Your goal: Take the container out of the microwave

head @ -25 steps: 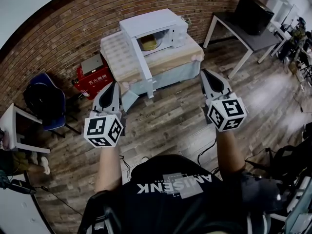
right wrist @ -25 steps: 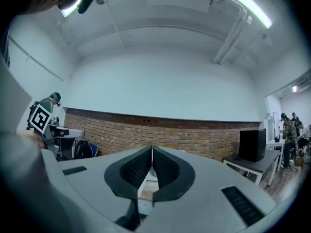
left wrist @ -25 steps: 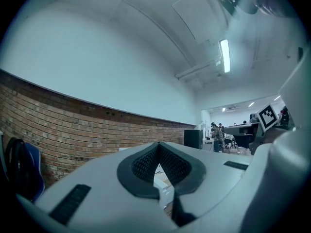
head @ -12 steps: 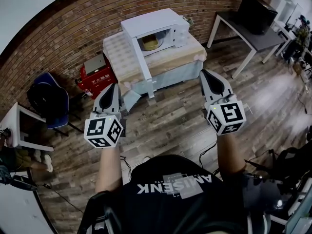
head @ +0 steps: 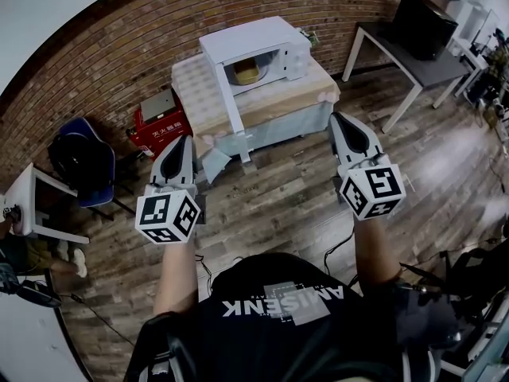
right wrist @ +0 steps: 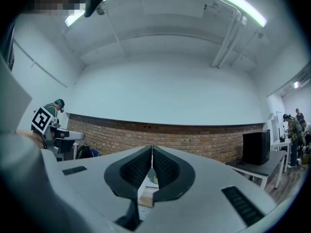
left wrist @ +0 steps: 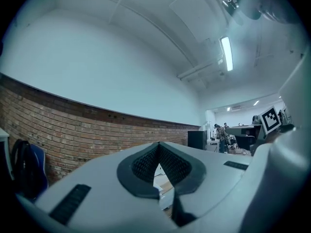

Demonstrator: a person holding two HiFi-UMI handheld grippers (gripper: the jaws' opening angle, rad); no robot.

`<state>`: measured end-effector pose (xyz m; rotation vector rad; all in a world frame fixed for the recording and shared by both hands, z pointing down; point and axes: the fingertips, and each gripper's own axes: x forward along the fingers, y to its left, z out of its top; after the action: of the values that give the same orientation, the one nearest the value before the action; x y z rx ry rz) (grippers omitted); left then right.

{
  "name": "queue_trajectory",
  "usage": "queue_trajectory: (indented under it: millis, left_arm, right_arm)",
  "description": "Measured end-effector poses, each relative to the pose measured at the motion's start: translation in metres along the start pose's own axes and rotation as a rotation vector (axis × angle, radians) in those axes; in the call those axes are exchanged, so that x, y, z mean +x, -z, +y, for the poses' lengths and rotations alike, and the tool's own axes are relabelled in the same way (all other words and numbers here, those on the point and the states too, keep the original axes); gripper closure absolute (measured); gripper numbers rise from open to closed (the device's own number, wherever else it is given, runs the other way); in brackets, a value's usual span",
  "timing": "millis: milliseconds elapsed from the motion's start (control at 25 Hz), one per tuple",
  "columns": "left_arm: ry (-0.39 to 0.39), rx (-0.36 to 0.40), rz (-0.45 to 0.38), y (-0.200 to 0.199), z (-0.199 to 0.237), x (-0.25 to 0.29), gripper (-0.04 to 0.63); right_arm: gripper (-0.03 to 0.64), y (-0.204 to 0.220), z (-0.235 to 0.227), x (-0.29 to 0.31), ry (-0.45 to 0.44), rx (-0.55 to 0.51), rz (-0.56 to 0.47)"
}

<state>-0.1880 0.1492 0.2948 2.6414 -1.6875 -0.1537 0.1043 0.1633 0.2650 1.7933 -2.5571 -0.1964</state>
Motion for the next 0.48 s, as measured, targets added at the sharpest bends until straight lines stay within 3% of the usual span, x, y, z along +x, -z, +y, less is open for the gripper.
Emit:
queue_trajectory:
  millis: [360,480]
  left_arm:
    - [0.011,-0.016,0.012,-0.001,-0.034,0.008,0.583]
    - [0.016,0.018,0.008,-0.005,-0.051,0.009,0.583]
  right_arm:
    - [0.575,0.010,-0.021,-0.006,-0.072,0.032,0.007]
    - [0.575,0.011,-0.032,-0.010,-0.093,0.032,0.000]
